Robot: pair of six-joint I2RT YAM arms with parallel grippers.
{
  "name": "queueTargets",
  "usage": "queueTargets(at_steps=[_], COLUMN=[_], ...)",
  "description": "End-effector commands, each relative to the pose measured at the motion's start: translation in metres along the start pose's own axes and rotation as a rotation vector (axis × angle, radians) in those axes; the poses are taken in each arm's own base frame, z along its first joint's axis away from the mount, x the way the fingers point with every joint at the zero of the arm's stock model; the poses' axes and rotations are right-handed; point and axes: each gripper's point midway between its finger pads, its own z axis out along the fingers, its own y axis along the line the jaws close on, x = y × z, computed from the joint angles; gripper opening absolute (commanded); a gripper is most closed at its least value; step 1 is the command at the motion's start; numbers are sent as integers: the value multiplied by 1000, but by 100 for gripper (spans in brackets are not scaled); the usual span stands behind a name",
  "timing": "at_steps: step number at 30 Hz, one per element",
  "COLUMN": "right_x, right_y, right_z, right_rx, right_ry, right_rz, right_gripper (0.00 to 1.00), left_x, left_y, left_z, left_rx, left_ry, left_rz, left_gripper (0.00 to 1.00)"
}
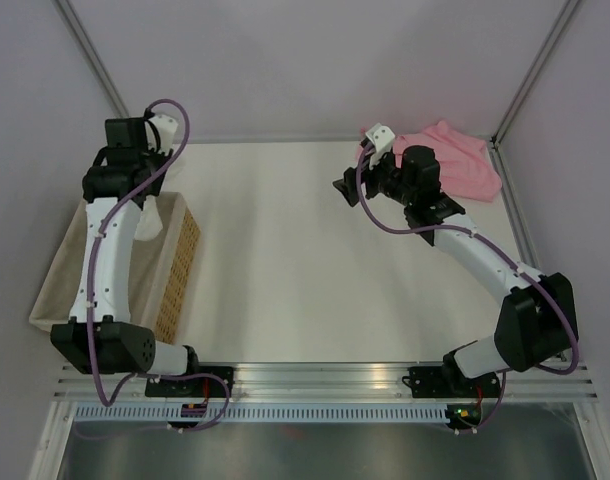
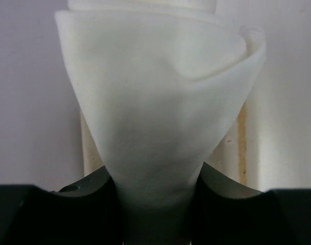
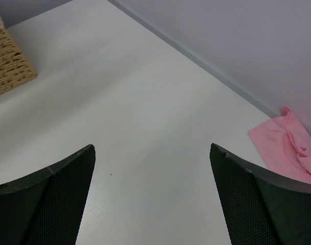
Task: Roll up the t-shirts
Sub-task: Place the rolled tshirt into the container
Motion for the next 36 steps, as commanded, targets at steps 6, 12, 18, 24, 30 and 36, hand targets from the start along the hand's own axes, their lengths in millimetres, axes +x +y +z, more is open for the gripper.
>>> queueTargets(at_steps=[6, 12, 18, 24, 30, 36], right_x=[-24, -15, -5, 0, 1, 3], right_y=[33, 32, 31, 30, 29, 30], right_z=[17, 13, 9, 3, 0, -1], right_rx=[-126, -104, -90, -59, -37, -30], right_ry=[-69, -51, -8, 18, 28, 42], right_rz=[-30, -21, -5, 31, 42, 41], right_gripper=[98, 98, 98, 98, 98, 98], left_x=[99, 160, 186, 207, 217, 224], left_y=[78, 44, -8, -40, -55, -65], left_z=[-5, 41, 87, 115, 137, 147], left_rx=[-226, -147, 31, 154, 219, 264], left_ry=[227, 337, 393, 436, 442, 459], left_rz=[-39, -33, -156, -293, -406, -461], left_gripper=[2, 2, 2, 3, 5, 16])
